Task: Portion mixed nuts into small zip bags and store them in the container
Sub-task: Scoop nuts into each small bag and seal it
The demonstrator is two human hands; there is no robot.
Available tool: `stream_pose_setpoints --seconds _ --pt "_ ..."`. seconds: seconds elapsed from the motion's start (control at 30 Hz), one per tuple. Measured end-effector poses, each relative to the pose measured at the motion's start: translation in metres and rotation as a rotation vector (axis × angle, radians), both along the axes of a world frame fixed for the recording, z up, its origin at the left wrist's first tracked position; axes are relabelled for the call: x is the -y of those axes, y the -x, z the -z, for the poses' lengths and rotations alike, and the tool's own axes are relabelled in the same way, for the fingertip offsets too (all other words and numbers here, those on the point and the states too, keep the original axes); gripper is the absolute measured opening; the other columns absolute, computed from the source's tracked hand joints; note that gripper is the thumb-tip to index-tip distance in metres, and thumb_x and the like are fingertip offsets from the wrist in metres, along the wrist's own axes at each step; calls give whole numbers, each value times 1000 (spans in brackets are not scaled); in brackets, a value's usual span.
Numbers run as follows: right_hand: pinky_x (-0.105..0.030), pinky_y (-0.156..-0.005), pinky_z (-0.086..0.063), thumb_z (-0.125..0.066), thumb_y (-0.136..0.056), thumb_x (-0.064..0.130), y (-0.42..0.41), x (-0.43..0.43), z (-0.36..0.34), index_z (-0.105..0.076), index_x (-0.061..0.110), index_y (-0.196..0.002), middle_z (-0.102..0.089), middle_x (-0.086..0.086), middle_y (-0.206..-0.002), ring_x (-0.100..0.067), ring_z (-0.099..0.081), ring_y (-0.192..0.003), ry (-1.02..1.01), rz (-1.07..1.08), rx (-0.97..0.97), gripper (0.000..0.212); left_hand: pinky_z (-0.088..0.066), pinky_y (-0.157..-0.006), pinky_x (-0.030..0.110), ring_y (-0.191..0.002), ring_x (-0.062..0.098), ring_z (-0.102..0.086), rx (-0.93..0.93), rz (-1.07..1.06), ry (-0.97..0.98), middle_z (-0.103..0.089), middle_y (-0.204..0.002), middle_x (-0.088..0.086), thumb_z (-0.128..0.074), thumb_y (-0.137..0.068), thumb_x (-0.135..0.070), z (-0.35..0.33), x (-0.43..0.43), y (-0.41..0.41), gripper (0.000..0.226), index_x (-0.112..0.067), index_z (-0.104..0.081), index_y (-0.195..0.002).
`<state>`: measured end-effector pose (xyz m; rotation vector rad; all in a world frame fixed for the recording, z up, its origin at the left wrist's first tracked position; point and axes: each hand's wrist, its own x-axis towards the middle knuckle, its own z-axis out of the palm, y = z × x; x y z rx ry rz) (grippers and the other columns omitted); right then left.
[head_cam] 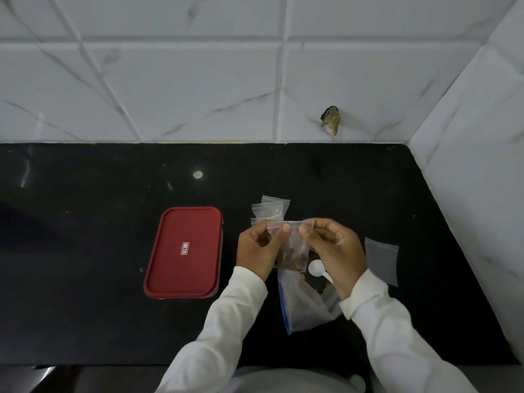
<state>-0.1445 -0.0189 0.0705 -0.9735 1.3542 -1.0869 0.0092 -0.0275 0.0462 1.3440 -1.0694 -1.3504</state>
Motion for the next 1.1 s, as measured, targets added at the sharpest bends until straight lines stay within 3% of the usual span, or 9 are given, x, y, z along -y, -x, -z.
stream_pose_setpoints --seconds 0.33,0.6,0.8,1.0,1.1 --pt "-30 -75 -59 -66 -88 39 -8 2 23 -70 28 -100 -73 6 -95 -9 -70 -91 -118 -2 -154 17 -59 -78 29 -88 8 -70 55 -70 -69 -74 -91 -4 -70 -87 -26 14 -4 11 12 -17 -72 -96" --pt "-26 -72 -58 -62 -92 33 -15 1 21 -70 26 -97 -72 7 -90 -7 -69 -86 -87 36 -193 12 -59 -83 40 -91 15 -69 19 -116 -237 -74 -94 0 -72 -86 -26 9 -1 16 13 -17 -73 -95" --pt "-30 -74 -60 -63 -90 37 -16 -2 26 -69 27 -98 -71 6 -93 -10 -69 -88 -92 16 -185 14 -58 -70 33 -85 16 -69 -10 -180 -251 -73 -87 0 -72 -86 -18 5 -3 17 3 -19 -71 -83" --pt "-38 -77 -61 -65 -88 39 -20 -5 26 -69 29 -99 -71 5 -98 -13 -68 -93 -144 119 -53 15 -58 -76 33 -85 13 -71 -50 -157 -262 -75 -84 -3 -74 -84 -23 6 -3 17 5 -19 -74 -86" --pt "-38 -76 -61 -67 -87 37 -18 -5 25 -70 27 -98 -72 4 -96 -14 -70 -90 -171 139 -17 15 -57 -86 43 -92 20 -71 -96 -164 -304 -76 -88 -1 -73 -85 -25 6 -3 16 6 -19 -75 -86"
